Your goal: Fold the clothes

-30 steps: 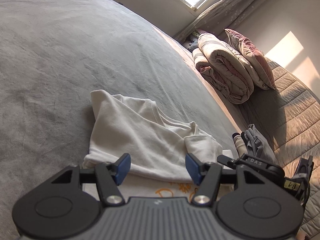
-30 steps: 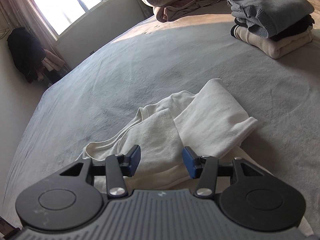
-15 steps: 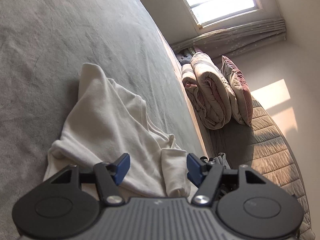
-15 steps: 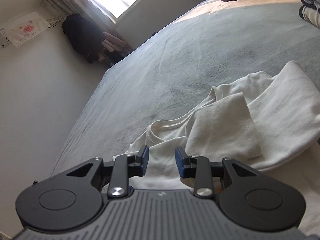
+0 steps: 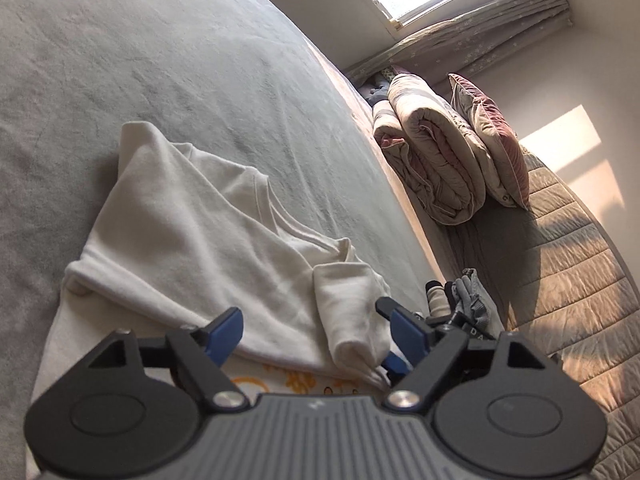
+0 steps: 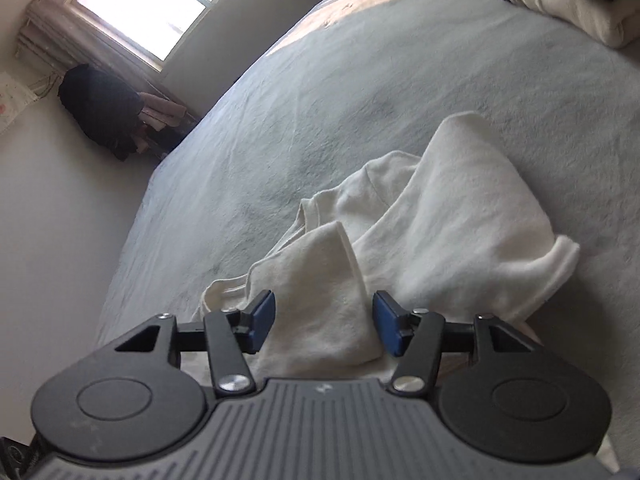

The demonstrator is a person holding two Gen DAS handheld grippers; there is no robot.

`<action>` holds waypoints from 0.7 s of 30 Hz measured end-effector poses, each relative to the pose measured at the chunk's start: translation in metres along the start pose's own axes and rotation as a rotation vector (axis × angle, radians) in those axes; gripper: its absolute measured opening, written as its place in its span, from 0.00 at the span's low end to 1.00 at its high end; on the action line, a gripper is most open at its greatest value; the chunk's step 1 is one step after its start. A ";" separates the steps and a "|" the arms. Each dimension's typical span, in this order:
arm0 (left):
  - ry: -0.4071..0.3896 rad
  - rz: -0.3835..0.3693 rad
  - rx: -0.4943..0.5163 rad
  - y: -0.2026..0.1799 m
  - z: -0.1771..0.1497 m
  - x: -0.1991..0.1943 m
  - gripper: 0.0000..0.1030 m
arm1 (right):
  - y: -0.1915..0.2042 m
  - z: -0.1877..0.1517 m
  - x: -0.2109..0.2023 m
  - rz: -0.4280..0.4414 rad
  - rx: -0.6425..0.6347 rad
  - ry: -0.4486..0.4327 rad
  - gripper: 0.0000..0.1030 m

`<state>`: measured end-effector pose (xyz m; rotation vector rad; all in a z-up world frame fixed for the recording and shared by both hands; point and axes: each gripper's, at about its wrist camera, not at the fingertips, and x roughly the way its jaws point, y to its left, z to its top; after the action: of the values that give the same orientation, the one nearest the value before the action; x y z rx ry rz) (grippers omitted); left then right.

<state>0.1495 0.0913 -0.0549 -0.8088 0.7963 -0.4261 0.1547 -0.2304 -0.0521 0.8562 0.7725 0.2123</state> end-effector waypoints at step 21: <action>-0.155 0.152 -0.066 0.016 0.005 0.016 0.21 | 0.041 -0.014 -0.038 -0.299 -0.460 -0.149 0.58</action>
<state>0.1643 0.0934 -0.0728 -0.8263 0.7246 -0.2001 0.1230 -0.2130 -0.0071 0.3121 0.6660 0.0535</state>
